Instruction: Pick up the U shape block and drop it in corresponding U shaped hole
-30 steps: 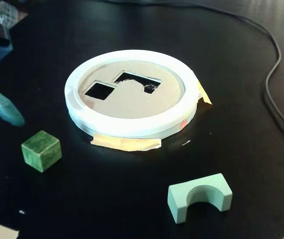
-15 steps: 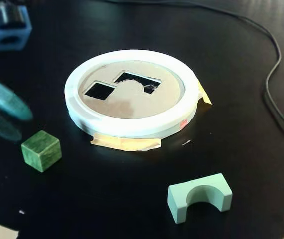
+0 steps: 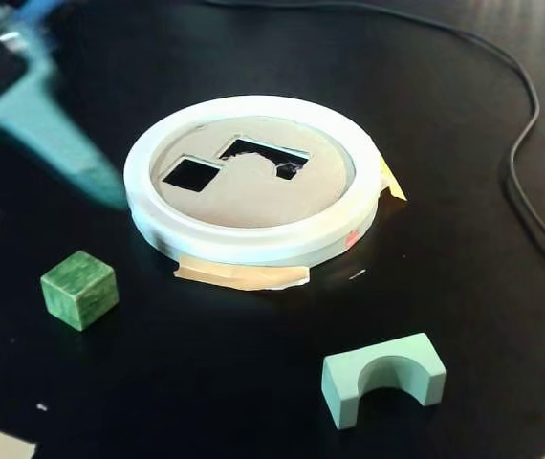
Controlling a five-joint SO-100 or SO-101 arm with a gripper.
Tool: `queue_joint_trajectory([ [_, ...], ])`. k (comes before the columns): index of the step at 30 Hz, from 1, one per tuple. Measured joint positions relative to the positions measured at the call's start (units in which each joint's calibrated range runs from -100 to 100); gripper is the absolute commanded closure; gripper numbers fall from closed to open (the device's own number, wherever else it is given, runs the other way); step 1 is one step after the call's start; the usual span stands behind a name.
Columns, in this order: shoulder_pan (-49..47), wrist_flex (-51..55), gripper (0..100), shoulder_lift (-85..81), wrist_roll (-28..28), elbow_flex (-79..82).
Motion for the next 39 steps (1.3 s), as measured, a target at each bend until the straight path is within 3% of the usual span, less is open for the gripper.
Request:
queue_joint_trajectory([
  [8,-5.89,0.0,25,44.14,-6.84,-41.58],
  [13,-7.49,0.0,25,59.12,-9.72,-55.05],
  [23,-7.49,-0.39,25,80.7,-11.53,-73.6],
  [35,-7.49,-0.39,26,87.65,-11.53,-77.79],
  [36,-7.49,-0.39,27,87.65,-11.53,-77.79],
  [39,-7.49,-0.39,41,87.65,-11.53,-77.79],
])
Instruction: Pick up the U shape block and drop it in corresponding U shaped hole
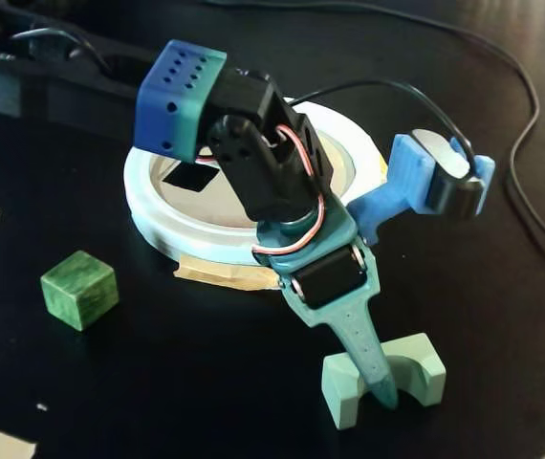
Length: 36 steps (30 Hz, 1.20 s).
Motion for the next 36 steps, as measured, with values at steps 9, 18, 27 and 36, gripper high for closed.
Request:
queue_joint_trajectory([
  [9,0.0,0.0,86,0.0,-0.1,0.0],
  [18,0.2,0.0,99,0.0,-0.1,0.0],
  [27,0.2,0.0,99,0.0,-0.1,0.0],
  [36,1.5,0.97,98,-4.81,-0.1,0.1],
])
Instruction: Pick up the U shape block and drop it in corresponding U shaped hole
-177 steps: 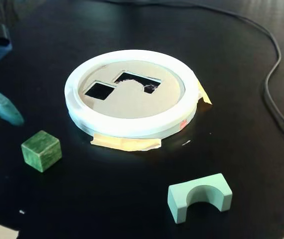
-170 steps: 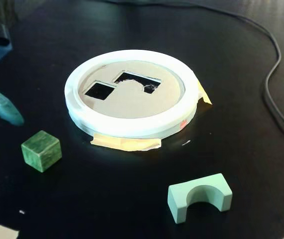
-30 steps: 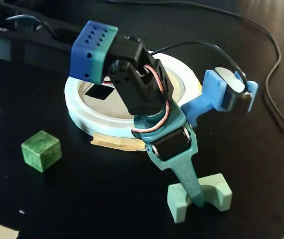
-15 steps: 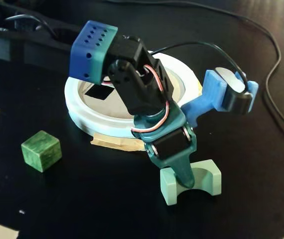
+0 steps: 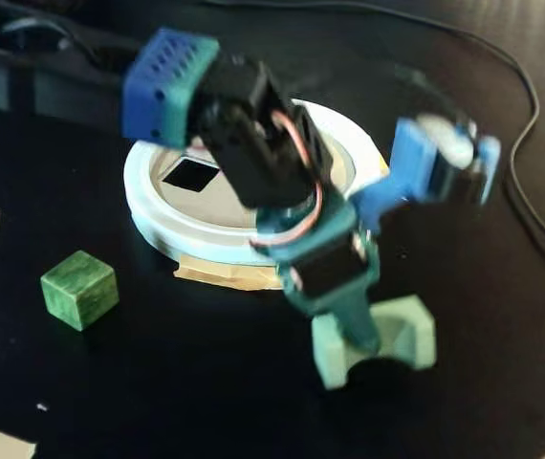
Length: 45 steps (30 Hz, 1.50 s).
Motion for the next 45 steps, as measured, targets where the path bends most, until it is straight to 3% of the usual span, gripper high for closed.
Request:
queue_joint_trajectory([
  [7,-1.0,16.88,98,-9.18,-0.83,0.0],
  [13,-11.79,33.56,98,-19.62,-8.69,-0.1],
  [18,-24.88,36.95,98,-22.74,-16.46,-0.1],
  [23,-37.36,37.25,98,-22.74,-23.35,-0.1],
  [28,-43.06,35.01,98,-18.28,-28.03,-0.68],
  [35,-43.16,23.38,98,-11.15,-29.55,-0.68],
  [45,-39.46,21.44,98,-9.54,-32.48,-0.68],
])
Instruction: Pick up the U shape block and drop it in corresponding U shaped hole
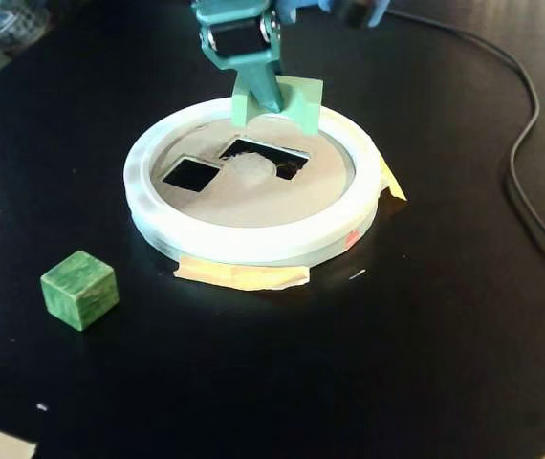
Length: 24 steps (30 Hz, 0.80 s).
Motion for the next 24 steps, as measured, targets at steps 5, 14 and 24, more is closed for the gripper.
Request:
queue_joint_trajectory([
  [5,0.9,0.0,98,0.0,-1.86,0.0],
  [14,-0.3,0.0,98,3.3,-4.3,-0.1],
  [24,-0.5,0.0,98,5.53,-5.42,-0.1],
])
